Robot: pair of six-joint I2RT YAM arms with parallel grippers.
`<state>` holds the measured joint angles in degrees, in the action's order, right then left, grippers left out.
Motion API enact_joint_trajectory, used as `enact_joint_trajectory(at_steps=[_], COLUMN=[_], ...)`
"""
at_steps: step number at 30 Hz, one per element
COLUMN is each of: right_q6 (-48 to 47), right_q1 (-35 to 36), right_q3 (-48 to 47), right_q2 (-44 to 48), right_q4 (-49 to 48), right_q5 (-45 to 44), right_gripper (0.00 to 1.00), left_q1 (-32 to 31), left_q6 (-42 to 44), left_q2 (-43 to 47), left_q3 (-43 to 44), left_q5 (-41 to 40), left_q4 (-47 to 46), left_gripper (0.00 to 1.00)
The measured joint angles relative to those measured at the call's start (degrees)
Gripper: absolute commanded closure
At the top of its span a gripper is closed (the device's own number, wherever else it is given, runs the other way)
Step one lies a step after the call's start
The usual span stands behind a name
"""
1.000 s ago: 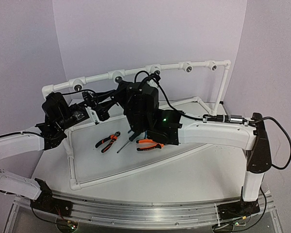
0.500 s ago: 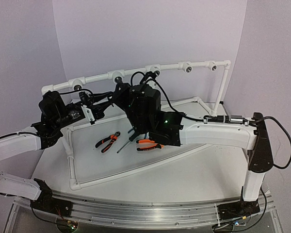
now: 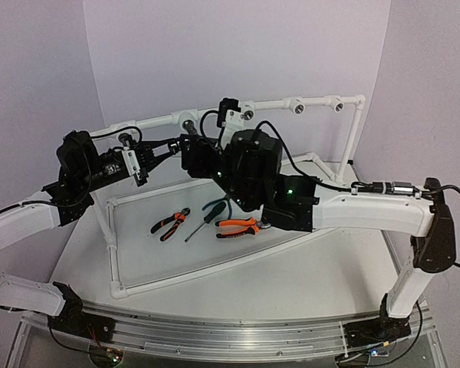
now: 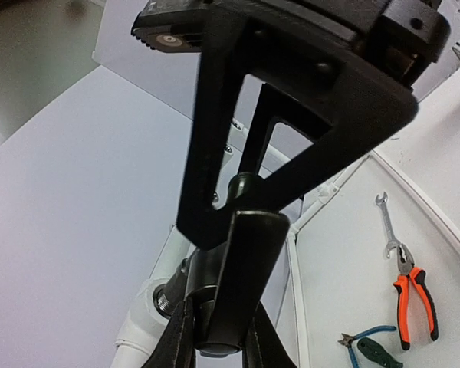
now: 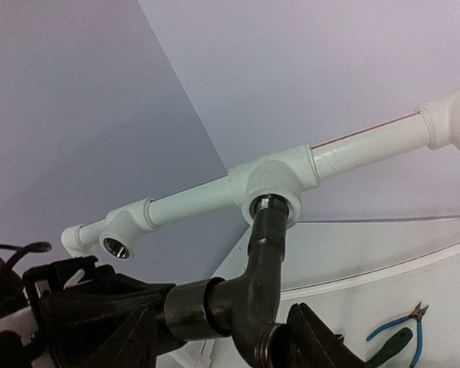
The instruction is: Install the water faucets
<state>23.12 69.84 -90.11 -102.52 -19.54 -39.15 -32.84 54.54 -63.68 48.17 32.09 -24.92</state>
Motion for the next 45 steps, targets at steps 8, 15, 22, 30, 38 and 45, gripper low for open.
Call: enact_joint_trajectory(at_steps=[8, 15, 22, 30, 38, 45], right_q6=[-24.16, -55.63, -84.99, -105.12, -111.35, -113.44], right_q1=[0.50, 0.59, 0.59, -0.26, -3.60, -5.83], right_q3=[4.82, 2.23, -0.34, -5.70, -11.16, -14.35], right_q2=[11.52, 15.18, 9.67, 1.90, -2.18, -5.99], right_q4=[2.70, 12.05, 20.26, 20.19, 19.12, 20.03], right_q5=[4.75, 7.95, 11.20, 12.43, 13.51, 14.78], right_gripper=[0.27, 0.21, 0.18, 0.23, 0.31, 0.39], left_q1=[1.39, 2.17, 2.73, 3.06, 3.21, 3.28], left_q6=[-2.63, -3.19, -3.71, -3.67, -3.62, -3.60], left_q2=[-0.12, -0.37, -0.45, -0.46, -0.46, -0.46], left_q3=[2.06, 2.91, 3.56, 3.56, 3.56, 3.56], left_q5=[-0.67, -0.81, -0.80, -0.74, -0.54, -0.51], left_q4=[3.49, 5.05, 6.03, 6.03, 6.03, 6.03], left_gripper=[1.00, 1.00, 1.00, 1.00, 1.00, 1.00])
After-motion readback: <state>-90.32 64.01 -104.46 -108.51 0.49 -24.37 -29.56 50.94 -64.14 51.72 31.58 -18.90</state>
